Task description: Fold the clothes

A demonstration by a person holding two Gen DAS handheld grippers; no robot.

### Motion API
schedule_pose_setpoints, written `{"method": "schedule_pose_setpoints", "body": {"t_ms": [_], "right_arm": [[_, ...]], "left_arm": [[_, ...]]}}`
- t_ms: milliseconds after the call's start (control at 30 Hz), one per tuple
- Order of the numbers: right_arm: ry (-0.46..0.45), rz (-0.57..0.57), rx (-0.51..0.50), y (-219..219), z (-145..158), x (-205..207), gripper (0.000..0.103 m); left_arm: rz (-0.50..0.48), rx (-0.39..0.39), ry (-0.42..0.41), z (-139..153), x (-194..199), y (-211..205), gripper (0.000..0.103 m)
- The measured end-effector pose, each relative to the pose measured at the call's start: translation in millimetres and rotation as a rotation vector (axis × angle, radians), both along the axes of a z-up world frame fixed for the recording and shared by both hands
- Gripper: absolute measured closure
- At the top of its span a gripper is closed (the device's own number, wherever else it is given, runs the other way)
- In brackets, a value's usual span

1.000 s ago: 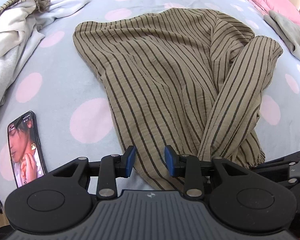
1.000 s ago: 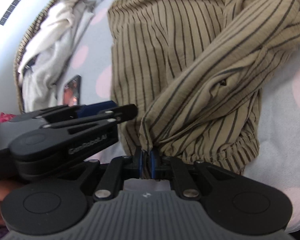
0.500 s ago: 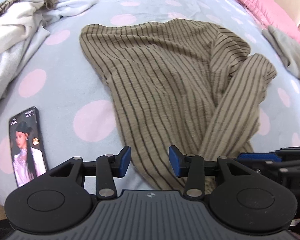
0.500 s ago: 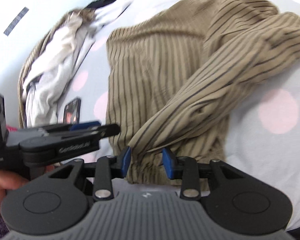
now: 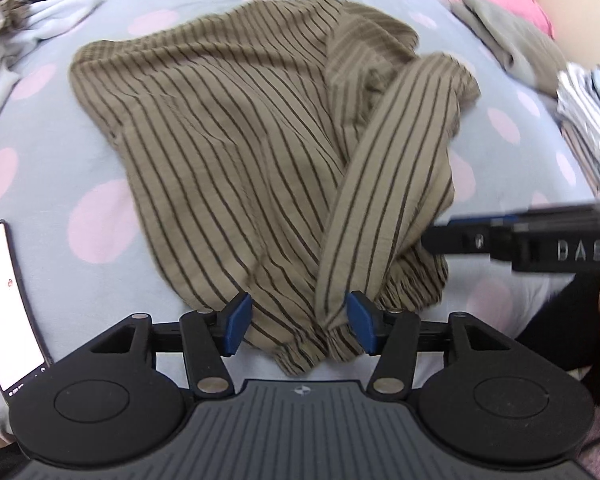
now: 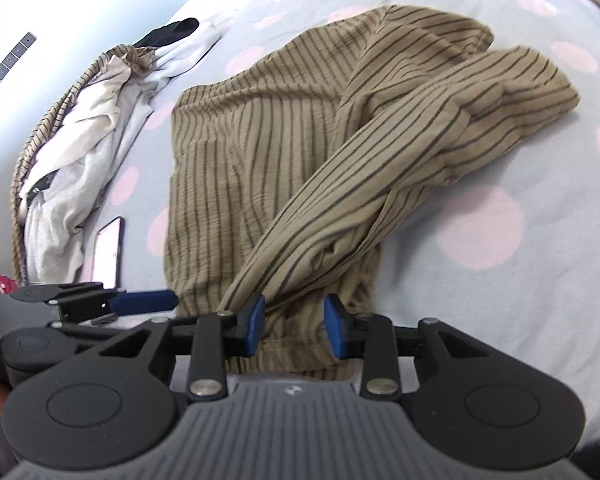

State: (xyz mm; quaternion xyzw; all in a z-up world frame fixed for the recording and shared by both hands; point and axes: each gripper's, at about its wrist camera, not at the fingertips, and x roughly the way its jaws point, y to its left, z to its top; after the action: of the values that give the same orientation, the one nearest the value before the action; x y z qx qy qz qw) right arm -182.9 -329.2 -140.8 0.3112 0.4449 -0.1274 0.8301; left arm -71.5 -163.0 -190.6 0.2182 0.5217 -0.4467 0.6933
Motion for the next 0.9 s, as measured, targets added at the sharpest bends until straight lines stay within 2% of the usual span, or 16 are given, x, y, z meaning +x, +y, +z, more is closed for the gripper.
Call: {"method": "schedule_pose_setpoints", "body": {"t_ms": [100, 200, 300, 367, 400, 433, 500, 533, 667, 800, 900], "right_arm": [[0.011, -0.020, -0.015, -2.5, -1.8, -2.9, 0.066], [0.038, -0.027, -0.013, -4.5, -6.0, -3.1, 0.066], [0.077, -0.010, -0.043, -1.6, -10.0, -0.5, 0.066], [0.076, -0.002, -0.048, -1.4, -10.8, 0.6, 0.066], [0.075, -0.003, -0.050, -2.2, -11.1, 0.1, 0.066], [0.076, -0.007, -0.055, -2.9, -11.3, -0.7, 0.066], [0.079, -0.015, -0.068, -4.2, -11.4, -2.5, 0.066], [0.086, -0.013, -0.085, -3.9, -11.4, -3.4, 0.066], [0.115, 0.058, -0.168, 6.3, -15.7, -3.2, 0.066], [0.143, 0.155, -0.247, 20.2, -21.9, -1.3, 0.067], [0.147, 0.214, -0.305, 28.5, -24.5, 1.3, 0.071]], "left_arm": [[-0.036, 0.009, 0.003, -1.0, -6.9, -2.1, 0.051], [-0.075, -0.001, 0.008, -2.0, -13.8, -3.8, 0.046], [-0.066, 0.006, 0.003, -7.9, -14.7, -5.5, 0.046], [-0.039, 0.004, 0.013, -11.6, -10.7, -4.7, 0.062], [-0.015, -0.001, 0.026, -13.1, -6.3, -3.2, 0.078], [0.007, -0.013, 0.054, -13.5, -0.4, -1.0, 0.086], [0.043, -0.039, 0.084, -11.1, 9.4, 5.4, 0.093], [0.056, -0.044, 0.073, -8.4, 12.0, 7.9, 0.096], [0.127, -0.039, 0.065, -6.0, 26.9, 17.5, 0.096], [0.118, -0.025, 0.068, -8.4, 26.8, 15.2, 0.096], [0.117, -0.010, 0.061, -9.6, 26.0, 12.1, 0.096]]}}
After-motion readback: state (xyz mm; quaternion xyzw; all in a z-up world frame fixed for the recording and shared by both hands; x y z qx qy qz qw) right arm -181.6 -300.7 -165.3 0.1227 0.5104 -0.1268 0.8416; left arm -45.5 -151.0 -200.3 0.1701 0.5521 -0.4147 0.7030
